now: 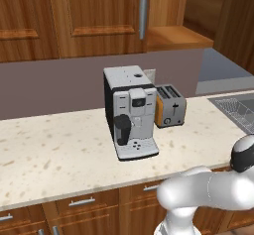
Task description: Close all open cabinet doors.
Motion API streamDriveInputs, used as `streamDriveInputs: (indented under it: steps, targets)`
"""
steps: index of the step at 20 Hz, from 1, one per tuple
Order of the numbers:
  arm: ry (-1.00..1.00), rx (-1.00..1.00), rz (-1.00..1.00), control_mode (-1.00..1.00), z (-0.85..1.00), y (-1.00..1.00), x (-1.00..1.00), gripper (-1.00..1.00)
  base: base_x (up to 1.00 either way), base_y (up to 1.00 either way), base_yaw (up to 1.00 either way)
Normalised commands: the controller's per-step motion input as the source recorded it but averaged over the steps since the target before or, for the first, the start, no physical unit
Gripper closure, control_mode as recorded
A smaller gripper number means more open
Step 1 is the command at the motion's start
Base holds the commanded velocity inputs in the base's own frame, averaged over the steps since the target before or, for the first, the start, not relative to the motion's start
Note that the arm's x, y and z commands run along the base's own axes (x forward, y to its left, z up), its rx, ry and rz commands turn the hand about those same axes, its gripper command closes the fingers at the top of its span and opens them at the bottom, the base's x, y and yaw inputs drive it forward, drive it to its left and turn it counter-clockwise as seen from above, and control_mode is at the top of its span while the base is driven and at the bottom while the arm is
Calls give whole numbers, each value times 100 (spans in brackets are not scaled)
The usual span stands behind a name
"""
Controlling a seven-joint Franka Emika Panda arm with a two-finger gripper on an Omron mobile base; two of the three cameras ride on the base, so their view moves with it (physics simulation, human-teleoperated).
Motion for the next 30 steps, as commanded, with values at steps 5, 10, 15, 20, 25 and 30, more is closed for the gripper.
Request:
streamDriveInputs:
  steps: [5, 10, 15, 20, 25, 30]
  targets:
    - [-22, 8, 29, -100, 0, -4, 21, -100, 0, 0, 0]
    - [-25, 7, 26, -100, 9, 4, 24, -100, 0, 0, 0]
    - [-20, 3, 23, -100, 6, 10, 38, -100, 0, 0, 0]
    - [-19, 0, 21, -100, 7, 8, 35, -100, 0, 0, 0]
    - [-23, 0, 20, -100, 16, 18, 8, -100, 0, 0, 0]
    - [-24, 0, 17, -100, 18, 32, 0, -100, 0, 0, 0]
